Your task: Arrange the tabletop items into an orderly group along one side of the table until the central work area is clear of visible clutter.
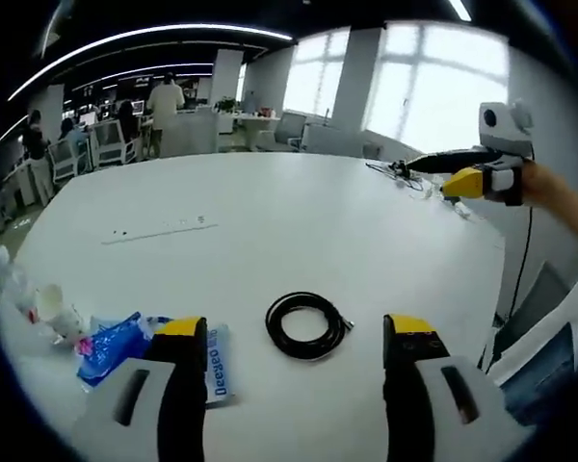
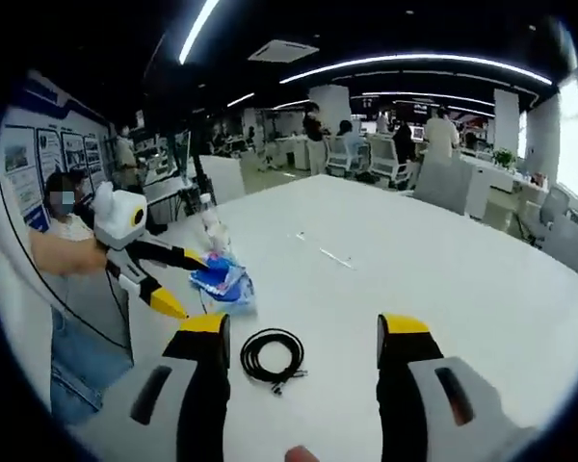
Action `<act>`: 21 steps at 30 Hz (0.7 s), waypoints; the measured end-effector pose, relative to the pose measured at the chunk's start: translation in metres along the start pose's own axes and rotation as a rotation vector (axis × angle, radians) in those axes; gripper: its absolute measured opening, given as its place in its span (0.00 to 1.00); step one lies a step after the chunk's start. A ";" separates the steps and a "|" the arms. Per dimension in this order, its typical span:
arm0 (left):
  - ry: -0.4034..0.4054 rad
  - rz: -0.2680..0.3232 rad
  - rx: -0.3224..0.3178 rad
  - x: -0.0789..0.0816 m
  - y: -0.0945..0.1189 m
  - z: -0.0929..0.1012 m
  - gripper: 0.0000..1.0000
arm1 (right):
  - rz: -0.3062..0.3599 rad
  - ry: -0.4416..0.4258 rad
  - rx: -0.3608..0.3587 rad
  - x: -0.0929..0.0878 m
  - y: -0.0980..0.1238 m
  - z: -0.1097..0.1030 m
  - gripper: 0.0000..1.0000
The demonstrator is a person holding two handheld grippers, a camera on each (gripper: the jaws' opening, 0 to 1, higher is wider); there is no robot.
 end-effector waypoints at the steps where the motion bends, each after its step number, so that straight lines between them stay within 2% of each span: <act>1: 0.003 0.002 0.003 0.000 -0.001 0.000 0.75 | -0.007 -0.034 -0.008 -0.001 0.000 0.005 0.61; 3: 0.010 0.002 0.006 -0.001 -0.005 -0.001 0.75 | -0.010 -0.077 -0.004 -0.007 -0.001 0.004 0.60; 7: 0.017 0.001 0.005 -0.001 -0.008 -0.001 0.74 | -0.014 -0.096 0.014 -0.021 -0.007 -0.009 0.59; 11: 0.026 0.005 0.001 0.000 -0.013 -0.006 0.74 | -0.018 -0.185 0.038 -0.037 -0.020 -0.022 0.58; 17: 0.048 0.013 0.017 -0.001 -0.016 -0.010 0.74 | -0.029 -0.217 0.071 -0.053 -0.036 -0.036 0.59; 21: 0.057 -0.002 0.021 -0.009 -0.017 -0.012 0.74 | -0.052 -0.191 0.080 -0.063 -0.044 -0.044 0.59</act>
Point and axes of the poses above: the point that each gripper's makers call its tool centre point, and the gripper's own axes: y roughly backward along the fingers, z roughly to its right, x roughly out of its top, the point moved 9 cm from there along y, roughly backward along the fingers, and after that the axes turned 9 degrees about -x, right-handed, at the moved point
